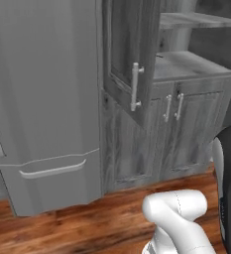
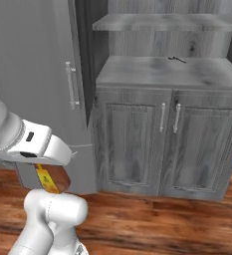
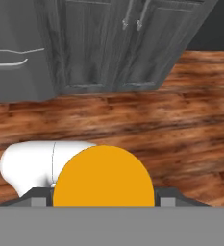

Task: Pick the honey bottle and bar from the counter and place them in the cabinets closest to them.

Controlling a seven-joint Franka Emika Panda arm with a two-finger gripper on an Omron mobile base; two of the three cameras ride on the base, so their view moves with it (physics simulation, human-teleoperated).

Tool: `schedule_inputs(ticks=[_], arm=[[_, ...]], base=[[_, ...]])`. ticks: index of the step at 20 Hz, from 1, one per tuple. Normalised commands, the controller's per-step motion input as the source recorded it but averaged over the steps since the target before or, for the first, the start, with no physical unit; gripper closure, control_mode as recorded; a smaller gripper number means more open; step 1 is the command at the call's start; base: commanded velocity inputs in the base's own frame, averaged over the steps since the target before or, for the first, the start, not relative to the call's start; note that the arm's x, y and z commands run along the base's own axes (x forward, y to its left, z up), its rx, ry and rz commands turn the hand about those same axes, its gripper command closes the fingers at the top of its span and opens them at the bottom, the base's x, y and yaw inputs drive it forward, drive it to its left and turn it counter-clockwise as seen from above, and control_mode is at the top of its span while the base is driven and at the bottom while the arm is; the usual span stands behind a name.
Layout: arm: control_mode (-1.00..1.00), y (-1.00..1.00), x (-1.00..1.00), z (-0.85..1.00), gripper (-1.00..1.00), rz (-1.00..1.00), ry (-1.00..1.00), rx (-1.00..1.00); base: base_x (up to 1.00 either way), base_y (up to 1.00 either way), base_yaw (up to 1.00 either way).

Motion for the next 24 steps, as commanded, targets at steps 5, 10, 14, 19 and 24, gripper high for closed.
schedule_inputs(ticks=[5,10,14,19,24], arm=[[1.0,0.0,0.0,0.0,1.0,0.0,0.0,0.0],[1.0,0.0,0.0,0.0,1.0,0.0,0.0,0.0],[1.0,0.0,0.0,0.0,1.0,0.0,0.0,0.0],[1.0,0.0,0.0,0.0,1.0,0.0,0.0,0.0],[1.0,0.0,0.0,0.0,1.0,0.0,0.0,0.0]], base=[[0.0,-0.65,0.0],[0.0,-0.62,0.0],[0.0,-0.58,0.0],[0.0,-0.56,0.0],[-0.01,-0.51,0.01]])
